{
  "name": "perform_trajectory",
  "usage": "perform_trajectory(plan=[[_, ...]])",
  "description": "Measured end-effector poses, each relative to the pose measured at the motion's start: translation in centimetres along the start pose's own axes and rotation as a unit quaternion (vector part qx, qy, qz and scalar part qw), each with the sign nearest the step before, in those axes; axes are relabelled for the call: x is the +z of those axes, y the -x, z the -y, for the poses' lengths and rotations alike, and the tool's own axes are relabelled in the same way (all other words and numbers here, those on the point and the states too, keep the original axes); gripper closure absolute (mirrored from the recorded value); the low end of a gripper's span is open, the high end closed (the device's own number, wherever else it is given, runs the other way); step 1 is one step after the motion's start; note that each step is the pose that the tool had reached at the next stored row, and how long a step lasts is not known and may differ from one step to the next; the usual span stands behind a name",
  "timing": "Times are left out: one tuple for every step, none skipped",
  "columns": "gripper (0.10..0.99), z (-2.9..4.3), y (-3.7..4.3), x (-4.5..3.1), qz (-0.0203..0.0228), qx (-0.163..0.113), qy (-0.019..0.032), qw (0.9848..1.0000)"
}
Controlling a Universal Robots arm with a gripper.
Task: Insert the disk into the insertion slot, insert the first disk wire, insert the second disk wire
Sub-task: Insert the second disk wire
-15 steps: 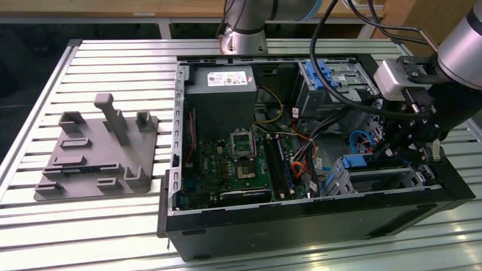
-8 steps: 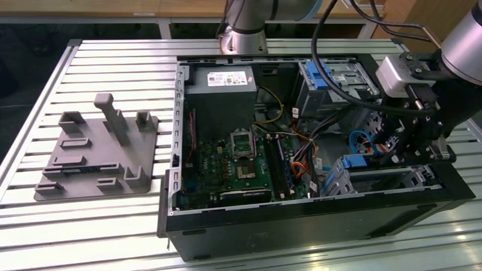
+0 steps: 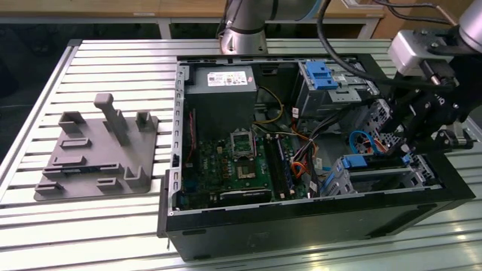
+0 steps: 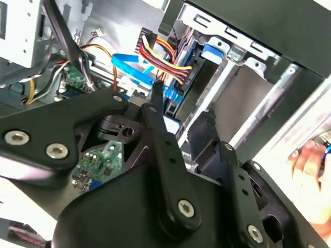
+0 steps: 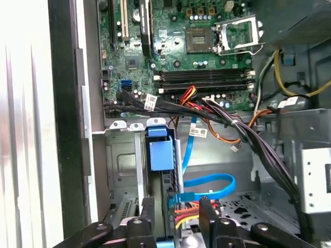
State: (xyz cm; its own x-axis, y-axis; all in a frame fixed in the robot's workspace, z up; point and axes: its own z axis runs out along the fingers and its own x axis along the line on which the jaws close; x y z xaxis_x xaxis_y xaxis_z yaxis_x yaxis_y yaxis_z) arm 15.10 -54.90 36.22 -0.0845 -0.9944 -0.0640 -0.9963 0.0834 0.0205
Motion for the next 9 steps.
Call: perform_trajectory(plan=[[0.616,-0.01,0.04,-0.42,-0.0002,0.001,-0.0001,1.0],[0.616,-0.02,0.09,-0.85,-0.0005,0.003,-0.0002,1.0],[0.616,-0.03,0.14,-1.27,-0.0008,0.004,-0.0003,1.0],[0.616,-0.05,0.19,-1.72,-0.0011,0.006,-0.0005,1.0],[0.631,-0.06,0.25,-2.14,-0.0013,0.008,-0.0006,1.0],[0.631,-0.07,0.3,-2.57,-0.0016,0.01,-0.0008,1.0],[0.694,-0.08,0.36,-3.02,-0.0018,0.012,-0.0009,0.9999],[0.757,-0.09,0.41,-3.43,-0.002,0.014,-0.0011,0.9999],[0.757,-0.1,0.45,-3.78,-0.0027,0.015,-0.0012,0.9999]])
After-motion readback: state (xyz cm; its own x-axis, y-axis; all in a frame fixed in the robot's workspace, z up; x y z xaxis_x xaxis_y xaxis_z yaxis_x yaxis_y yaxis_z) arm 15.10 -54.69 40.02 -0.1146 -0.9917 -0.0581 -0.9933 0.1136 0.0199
